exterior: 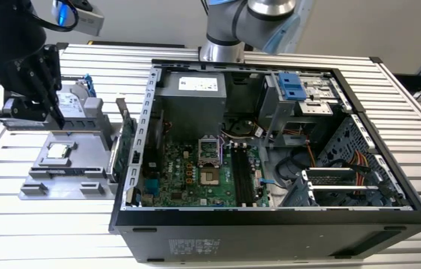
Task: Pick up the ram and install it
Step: 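Pick up the ram and move it above insertion slot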
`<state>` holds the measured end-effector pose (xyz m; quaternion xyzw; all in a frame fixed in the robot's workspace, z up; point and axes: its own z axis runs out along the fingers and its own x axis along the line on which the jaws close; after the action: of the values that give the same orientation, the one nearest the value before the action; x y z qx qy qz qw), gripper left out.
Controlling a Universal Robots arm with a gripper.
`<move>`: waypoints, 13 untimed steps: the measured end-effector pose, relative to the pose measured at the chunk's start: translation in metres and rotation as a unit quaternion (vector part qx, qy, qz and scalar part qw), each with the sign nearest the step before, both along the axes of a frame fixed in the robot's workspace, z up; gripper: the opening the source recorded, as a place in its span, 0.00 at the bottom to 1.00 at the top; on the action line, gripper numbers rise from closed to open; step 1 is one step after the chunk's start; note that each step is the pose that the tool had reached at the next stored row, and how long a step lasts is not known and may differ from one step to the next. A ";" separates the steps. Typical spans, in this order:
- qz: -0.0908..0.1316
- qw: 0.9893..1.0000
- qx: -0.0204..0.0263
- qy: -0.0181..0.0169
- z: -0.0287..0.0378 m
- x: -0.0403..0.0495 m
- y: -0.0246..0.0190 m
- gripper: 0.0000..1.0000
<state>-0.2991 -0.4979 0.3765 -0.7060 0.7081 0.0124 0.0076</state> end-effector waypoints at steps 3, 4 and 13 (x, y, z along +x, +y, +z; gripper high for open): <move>0.000 1.000 0.000 0.000 0.0000 0.0043 0.0000 0.00; 0.000 1.000 0.000 0.000 0.0000 0.0057 0.0000 0.00; 0.000 1.000 0.000 0.001 0.0000 0.0170 0.0000 0.00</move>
<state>-0.2821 -0.4979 0.3766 -0.7059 0.7081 0.0129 0.0070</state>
